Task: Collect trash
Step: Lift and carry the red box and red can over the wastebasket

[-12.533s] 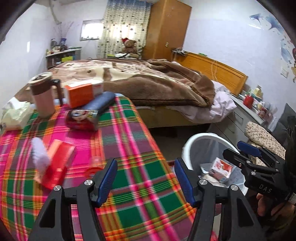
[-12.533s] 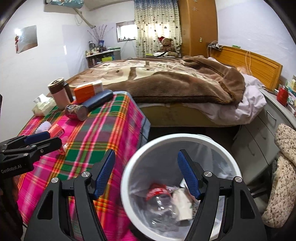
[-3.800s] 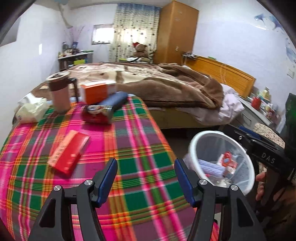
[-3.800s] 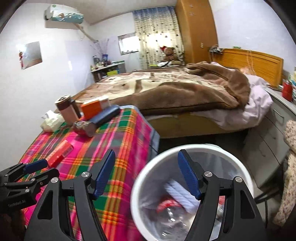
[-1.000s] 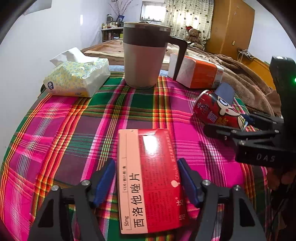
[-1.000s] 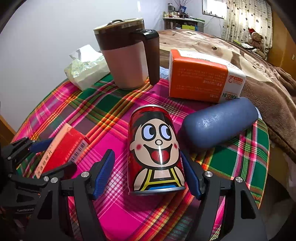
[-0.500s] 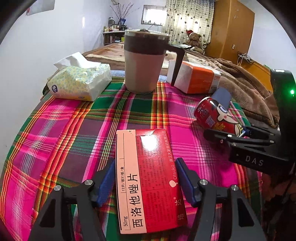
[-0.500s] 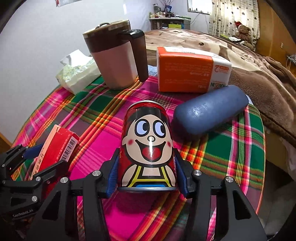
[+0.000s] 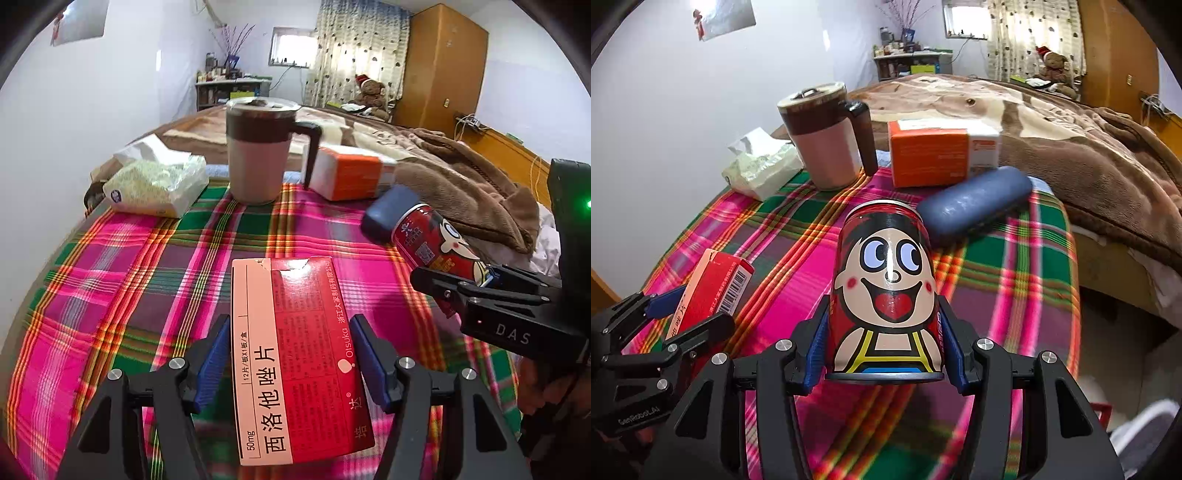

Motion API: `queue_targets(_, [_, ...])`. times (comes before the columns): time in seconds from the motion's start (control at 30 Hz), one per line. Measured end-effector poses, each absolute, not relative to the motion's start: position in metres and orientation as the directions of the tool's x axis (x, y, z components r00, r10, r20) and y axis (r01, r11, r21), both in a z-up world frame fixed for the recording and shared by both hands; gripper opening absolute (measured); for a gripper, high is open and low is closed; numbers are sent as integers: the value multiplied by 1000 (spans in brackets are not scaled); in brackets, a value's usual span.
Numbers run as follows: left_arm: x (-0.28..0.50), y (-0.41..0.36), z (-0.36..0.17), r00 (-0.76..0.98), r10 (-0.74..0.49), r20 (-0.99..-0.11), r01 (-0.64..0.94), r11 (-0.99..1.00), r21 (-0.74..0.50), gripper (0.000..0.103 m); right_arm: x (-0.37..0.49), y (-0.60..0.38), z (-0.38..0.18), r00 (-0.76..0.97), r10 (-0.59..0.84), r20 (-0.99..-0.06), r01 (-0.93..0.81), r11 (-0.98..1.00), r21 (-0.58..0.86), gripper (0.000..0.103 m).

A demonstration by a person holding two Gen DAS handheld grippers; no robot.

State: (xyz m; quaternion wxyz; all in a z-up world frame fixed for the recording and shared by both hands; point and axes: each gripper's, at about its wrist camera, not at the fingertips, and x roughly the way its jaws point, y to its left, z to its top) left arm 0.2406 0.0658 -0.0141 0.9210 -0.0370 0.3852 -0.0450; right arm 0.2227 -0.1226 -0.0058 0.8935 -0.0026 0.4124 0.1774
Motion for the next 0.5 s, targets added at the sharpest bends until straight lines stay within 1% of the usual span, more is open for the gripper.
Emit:
queue_targets(0.2, [213, 55, 5, 731, -115, -672, 76, 993, -87, 64, 191, -137, 12, 642, 311, -700, -299, 943, 145, 54])
queue_targets(0.5, [174, 30, 30, 759, -168, -629, 144, 985, -90, 65, 145, -164, 28, 702, 287, -652, -261, 955, 139, 54])
